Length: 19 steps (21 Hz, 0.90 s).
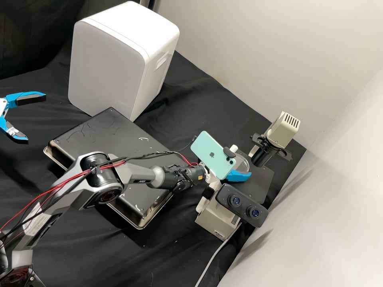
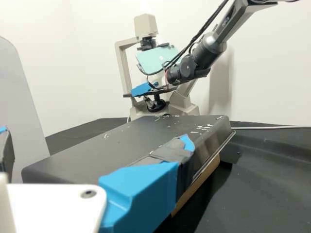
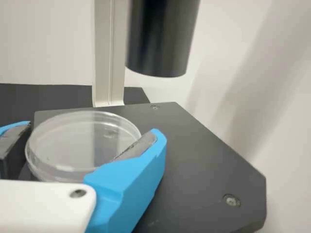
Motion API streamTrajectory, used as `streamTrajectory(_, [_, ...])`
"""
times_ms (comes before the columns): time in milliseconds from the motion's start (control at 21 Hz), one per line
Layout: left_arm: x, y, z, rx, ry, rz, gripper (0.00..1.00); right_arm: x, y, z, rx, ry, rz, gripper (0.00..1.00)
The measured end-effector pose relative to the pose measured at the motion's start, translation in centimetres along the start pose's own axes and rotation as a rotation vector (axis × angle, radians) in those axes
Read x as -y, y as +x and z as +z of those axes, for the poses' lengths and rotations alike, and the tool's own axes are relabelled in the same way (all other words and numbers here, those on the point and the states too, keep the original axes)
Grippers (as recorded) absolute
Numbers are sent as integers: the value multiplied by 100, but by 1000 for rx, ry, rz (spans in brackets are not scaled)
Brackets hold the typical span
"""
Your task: Place the petri dish on the bench
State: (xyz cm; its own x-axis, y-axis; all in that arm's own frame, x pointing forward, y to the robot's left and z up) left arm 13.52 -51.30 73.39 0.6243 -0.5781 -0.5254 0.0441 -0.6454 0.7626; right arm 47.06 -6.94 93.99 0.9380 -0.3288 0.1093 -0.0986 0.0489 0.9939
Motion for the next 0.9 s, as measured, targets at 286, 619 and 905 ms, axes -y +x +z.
streamTrajectory(286, [0,0,0,0,0,0,100,80,-56,-32,-25,3,3,0])
streamTrajectory(619, [0,0,0,0,0,0,100,57,-126,-78,-38,10,10,0])
streamTrajectory(905, [0,0,0,0,0,0,100,84,-265,-76,-46,14,14,0])
